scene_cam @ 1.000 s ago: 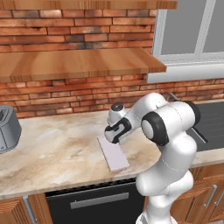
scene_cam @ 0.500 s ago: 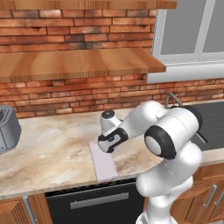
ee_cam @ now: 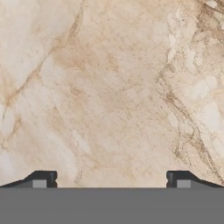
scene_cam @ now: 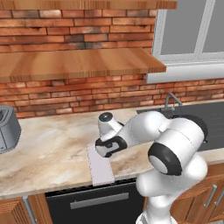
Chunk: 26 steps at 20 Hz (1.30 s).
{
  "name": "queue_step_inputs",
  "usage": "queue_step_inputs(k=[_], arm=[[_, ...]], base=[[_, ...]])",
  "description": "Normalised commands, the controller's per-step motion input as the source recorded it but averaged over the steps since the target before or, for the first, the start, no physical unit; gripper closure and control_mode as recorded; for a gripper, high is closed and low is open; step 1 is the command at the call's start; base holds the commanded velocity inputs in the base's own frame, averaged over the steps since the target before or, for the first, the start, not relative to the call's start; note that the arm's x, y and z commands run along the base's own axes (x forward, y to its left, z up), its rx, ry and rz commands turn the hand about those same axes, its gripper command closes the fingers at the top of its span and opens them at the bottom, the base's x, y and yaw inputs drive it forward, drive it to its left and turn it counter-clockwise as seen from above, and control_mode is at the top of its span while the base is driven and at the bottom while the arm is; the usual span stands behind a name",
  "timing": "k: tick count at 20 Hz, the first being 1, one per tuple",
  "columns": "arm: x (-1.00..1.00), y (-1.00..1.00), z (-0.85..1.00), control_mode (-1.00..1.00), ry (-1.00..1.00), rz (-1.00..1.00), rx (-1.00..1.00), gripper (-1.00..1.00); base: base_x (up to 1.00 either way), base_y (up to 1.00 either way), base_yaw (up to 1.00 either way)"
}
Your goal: The ice cube tray has been filled with water. Take the tray and place it in the freezer to make ice. Close the freezer door after placing the tray.
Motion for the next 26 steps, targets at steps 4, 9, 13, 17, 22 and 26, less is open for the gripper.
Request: queue_step_inputs(k=[4,9,13,17,22,26], arm=[[0.06,-0.29,0.67,-1.00,-0.01,0.00,0.03,-1.00],[0.00,-0.23,0.65,-1.00,0.00,0.00,0.03,-1.00],[-0.04,0.10,0.16,-1.00,0.00,0.10,0.00,-1.00],[-0.20,0.34,0.09,-1.00,0.00,0.19,-0.05,-1.00],[-0.60,0.27,0.00,-1.00,-0.02,0.25,-0.09,-1.00],[-0.91,0.07,0.00,-1.00,-0.10,0.35,-0.08,-1.00]], base=[[0.00,0.00,0.00],[0.00,0.00,0.00],[0.00,0.00,0.00],[0.00,0.00,0.00],[0.00,0.00,0.00],[0.00,0.00,0.00]])
